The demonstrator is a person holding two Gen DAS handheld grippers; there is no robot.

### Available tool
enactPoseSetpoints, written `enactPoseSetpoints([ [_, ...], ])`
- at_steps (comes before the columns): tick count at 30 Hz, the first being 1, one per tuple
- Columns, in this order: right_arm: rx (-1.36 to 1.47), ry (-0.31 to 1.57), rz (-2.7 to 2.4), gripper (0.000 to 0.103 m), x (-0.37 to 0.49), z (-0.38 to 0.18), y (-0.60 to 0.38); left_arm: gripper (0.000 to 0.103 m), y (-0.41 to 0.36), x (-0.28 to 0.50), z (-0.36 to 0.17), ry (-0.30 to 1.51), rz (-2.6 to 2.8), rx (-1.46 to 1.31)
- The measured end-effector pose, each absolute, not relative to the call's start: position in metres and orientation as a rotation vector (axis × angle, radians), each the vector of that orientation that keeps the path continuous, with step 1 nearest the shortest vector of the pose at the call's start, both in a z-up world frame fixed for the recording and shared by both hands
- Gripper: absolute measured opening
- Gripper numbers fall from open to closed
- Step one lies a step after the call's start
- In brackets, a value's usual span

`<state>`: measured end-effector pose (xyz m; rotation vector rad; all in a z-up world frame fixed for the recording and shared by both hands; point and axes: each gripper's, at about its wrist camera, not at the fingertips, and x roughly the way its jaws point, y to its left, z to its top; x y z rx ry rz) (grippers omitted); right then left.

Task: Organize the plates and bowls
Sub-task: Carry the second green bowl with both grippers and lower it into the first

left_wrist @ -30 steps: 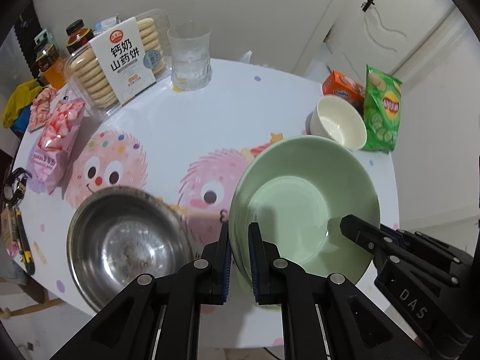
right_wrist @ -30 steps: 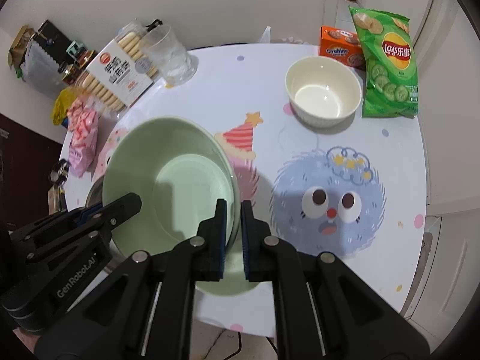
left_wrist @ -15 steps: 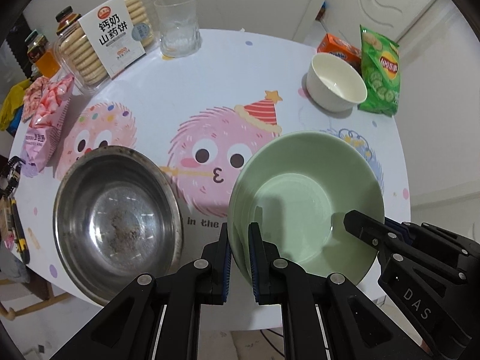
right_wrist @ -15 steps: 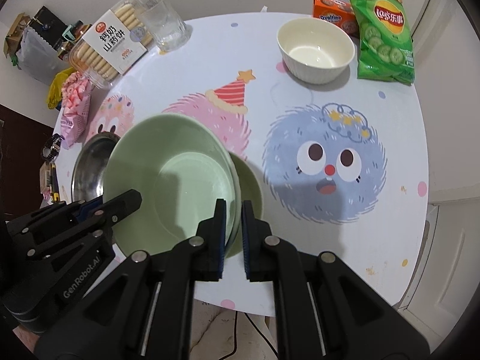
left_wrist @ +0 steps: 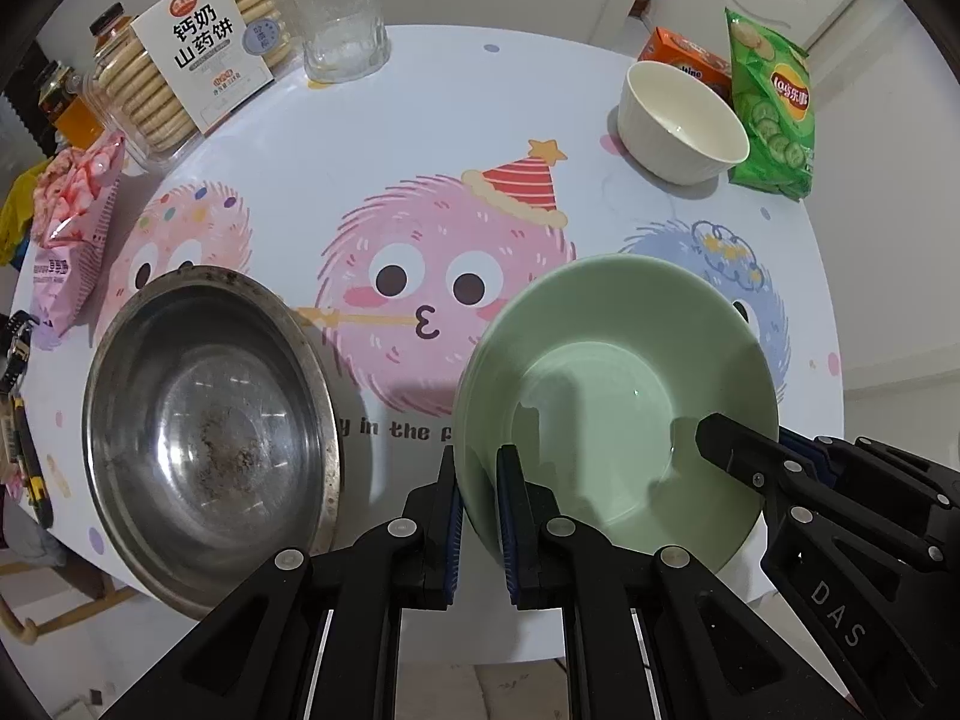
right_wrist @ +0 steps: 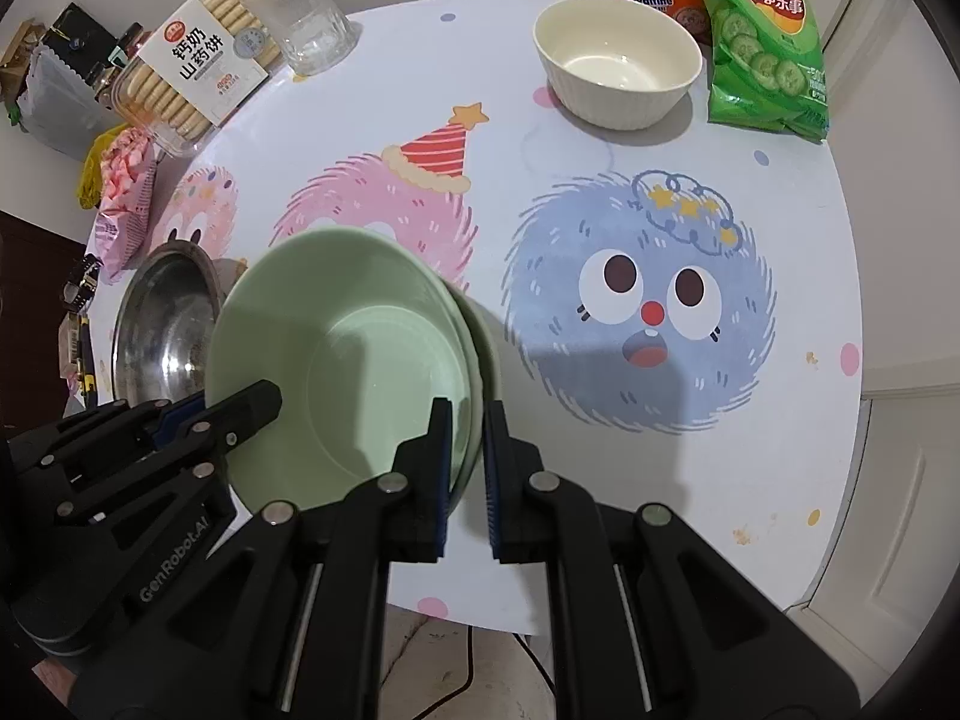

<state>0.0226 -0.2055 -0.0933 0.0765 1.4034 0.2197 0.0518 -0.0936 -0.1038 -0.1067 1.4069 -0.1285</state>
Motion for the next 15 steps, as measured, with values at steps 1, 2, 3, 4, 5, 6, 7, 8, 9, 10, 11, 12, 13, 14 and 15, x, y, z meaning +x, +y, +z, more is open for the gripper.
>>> enactPoseSetpoints([
  [1, 0.073, 1.405, 0.220, 0.011, 0.022, -0.094, -0.205, 0.010, -0.094, 0.052, -0.105, 1.410, -0.128, -0.107],
  [2, 0.069, 1.407, 0.220, 0.011, 0.022, -0.096, -0.205, 0.010, -0.094, 0.052, -0.106, 1.412, -0.126, -0.110],
  [3, 0.070, 1.410, 0.221, 0.011, 0.022, -0.097, -0.205, 0.010, -0.094, 0.052, -0.107, 1.415, -0.124, -0.110],
  [4, 0.069, 1.412, 0.221, 0.012, 0.022, -0.098, -0.204, 0.010, -0.094, 0.052, -0.108, 1.417, -0.123, -0.108],
  [5, 0.068, 1.414, 0.221, 0.012, 0.022, -0.099, -0.204, 0.010, -0.094, 0.052, -0.109, 1.418, -0.123, -0.107],
  [6, 0.067, 1.414, 0.221, 0.012, 0.022, -0.100, -0.204, 0.010, -0.094, 0.052, -0.110, 1.419, -0.121, -0.107],
  [7, 0.065, 1.414, 0.221, 0.012, 0.022, -0.100, -0.204, 0.010, -0.094, 0.052, -0.111, 1.420, -0.120, -0.108],
  [8, 0.064, 1.415, 0.222, 0.012, 0.022, -0.100, -0.203, 0.010, -0.093, 0.052, -0.112, 1.420, -0.120, -0.111],
  [9, 0.063, 1.417, 0.223, 0.012, 0.022, -0.101, -0.203, 0.010, -0.092, 0.053, -0.113, 1.422, -0.121, -0.114],
  [10, 0.063, 1.417, 0.224, 0.012, 0.022, -0.101, -0.203, 0.010, -0.092, 0.052, -0.114, 1.424, -0.120, -0.115],
  [11, 0.063, 1.418, 0.225, 0.012, 0.022, -0.102, -0.203, 0.010, -0.092, 0.052, -0.115, 1.426, -0.119, -0.116],
  [12, 0.058, 1.418, 0.225, 0.012, 0.023, -0.102, -0.202, 0.010, -0.092, 0.053, -0.116, 1.427, -0.119, -0.115],
  [13, 0.056, 1.419, 0.225, 0.012, 0.023, -0.103, -0.201, 0.010, -0.091, 0.053, -0.117, 1.429, -0.119, -0.115],
  [14, 0.054, 1.420, 0.225, 0.012, 0.023, -0.103, -0.201, 0.010, -0.091, 0.053, -0.118, 1.430, -0.119, -0.118],
  [15, 0.054, 1.421, 0.226, 0.012, 0.023, -0.104, -0.201, 0.010, -0.090, 0.053, -0.118, 1.432, -0.121, -0.123],
])
